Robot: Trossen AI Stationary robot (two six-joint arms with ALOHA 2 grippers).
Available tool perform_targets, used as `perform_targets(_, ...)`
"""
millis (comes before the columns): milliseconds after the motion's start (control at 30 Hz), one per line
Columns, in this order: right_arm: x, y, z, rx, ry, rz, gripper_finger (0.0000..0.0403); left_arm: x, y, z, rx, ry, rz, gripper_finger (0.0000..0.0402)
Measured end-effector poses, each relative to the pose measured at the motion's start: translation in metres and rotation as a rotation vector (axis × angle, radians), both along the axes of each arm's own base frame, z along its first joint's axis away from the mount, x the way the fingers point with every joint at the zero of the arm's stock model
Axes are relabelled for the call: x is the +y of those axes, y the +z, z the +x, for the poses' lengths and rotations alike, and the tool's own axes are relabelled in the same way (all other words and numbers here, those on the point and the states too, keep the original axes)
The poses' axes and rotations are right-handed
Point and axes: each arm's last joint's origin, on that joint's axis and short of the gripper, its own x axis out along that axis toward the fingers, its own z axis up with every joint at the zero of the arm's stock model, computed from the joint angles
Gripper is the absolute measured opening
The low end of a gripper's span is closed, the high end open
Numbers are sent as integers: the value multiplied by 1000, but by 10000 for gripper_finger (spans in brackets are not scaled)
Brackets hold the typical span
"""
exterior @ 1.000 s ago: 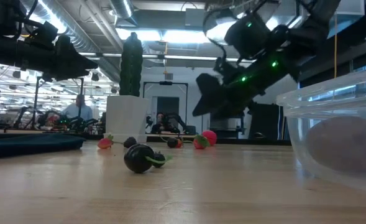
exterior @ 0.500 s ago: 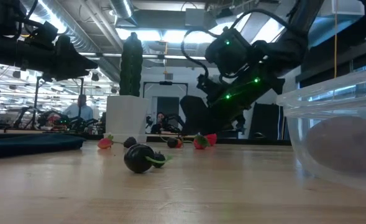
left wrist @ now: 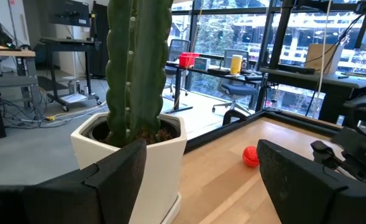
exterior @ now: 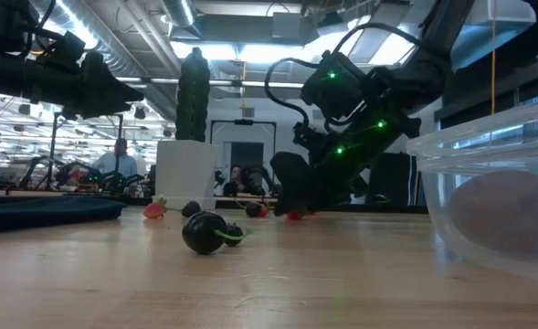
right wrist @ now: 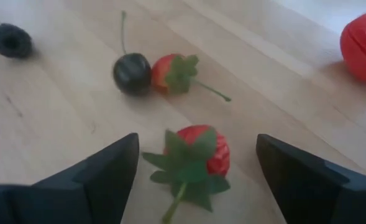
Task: Pick and placing Produce into tupperware
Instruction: Put the strawberry into the transparent bin
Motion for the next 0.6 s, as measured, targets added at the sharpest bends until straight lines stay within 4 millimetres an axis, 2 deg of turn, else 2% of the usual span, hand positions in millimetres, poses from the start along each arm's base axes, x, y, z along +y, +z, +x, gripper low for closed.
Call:
perform_targets(367, -7, -4, -1, 1, -12, 34, 267, 0, 0, 0, 0, 0, 0, 298)
perform_targets(600, -7, -5, -1, 13, -16, 39, 198, 0, 0, 0, 0, 0, 0, 298)
